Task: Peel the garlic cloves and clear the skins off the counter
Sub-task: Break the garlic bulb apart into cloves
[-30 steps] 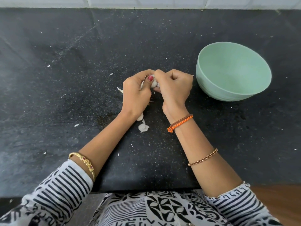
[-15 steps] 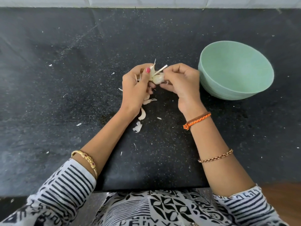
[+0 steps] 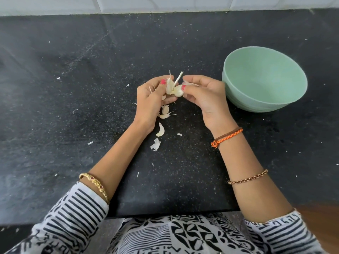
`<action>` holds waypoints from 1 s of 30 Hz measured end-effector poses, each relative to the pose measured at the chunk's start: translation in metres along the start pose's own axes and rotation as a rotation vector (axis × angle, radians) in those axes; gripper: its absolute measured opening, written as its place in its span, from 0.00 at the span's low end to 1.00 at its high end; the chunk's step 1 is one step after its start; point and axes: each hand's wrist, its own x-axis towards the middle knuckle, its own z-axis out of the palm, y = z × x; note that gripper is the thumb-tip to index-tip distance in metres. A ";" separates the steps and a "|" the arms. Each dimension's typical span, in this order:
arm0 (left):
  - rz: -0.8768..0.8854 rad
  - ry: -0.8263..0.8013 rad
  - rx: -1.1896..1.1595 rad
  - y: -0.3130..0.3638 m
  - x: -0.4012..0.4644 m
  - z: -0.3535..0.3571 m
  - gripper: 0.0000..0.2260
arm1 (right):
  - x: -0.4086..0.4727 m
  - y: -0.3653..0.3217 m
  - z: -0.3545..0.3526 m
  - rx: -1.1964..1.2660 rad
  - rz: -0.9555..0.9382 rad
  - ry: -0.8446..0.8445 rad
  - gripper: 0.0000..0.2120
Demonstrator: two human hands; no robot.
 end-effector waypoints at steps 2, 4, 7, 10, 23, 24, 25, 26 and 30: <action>0.017 -0.019 0.020 0.000 -0.001 0.000 0.08 | 0.000 0.001 0.002 0.041 0.038 0.014 0.08; 0.044 -0.043 0.032 -0.001 -0.001 0.000 0.07 | 0.000 0.001 0.003 0.099 0.074 0.012 0.07; 0.096 -0.061 0.039 -0.002 -0.001 -0.002 0.06 | 0.001 0.000 0.004 0.171 0.112 0.012 0.08; 0.110 -0.013 0.030 -0.003 -0.002 -0.001 0.07 | 0.001 -0.001 0.004 0.250 0.149 0.010 0.10; 0.141 0.132 0.018 -0.006 -0.003 0.001 0.04 | 0.000 -0.004 0.002 0.505 0.365 -0.111 0.09; 0.145 0.136 0.023 -0.006 -0.002 0.000 0.04 | 0.001 -0.003 0.002 0.433 0.320 -0.130 0.06; 0.147 0.141 0.027 -0.007 -0.001 -0.001 0.04 | 0.000 -0.002 0.003 0.322 0.259 -0.150 0.03; 0.147 0.144 0.035 -0.007 0.000 -0.002 0.04 | 0.000 0.000 0.003 0.195 0.188 -0.163 0.03; 0.143 0.106 0.121 -0.009 -0.001 -0.003 0.03 | -0.001 0.008 0.004 -0.007 -0.022 -0.103 0.06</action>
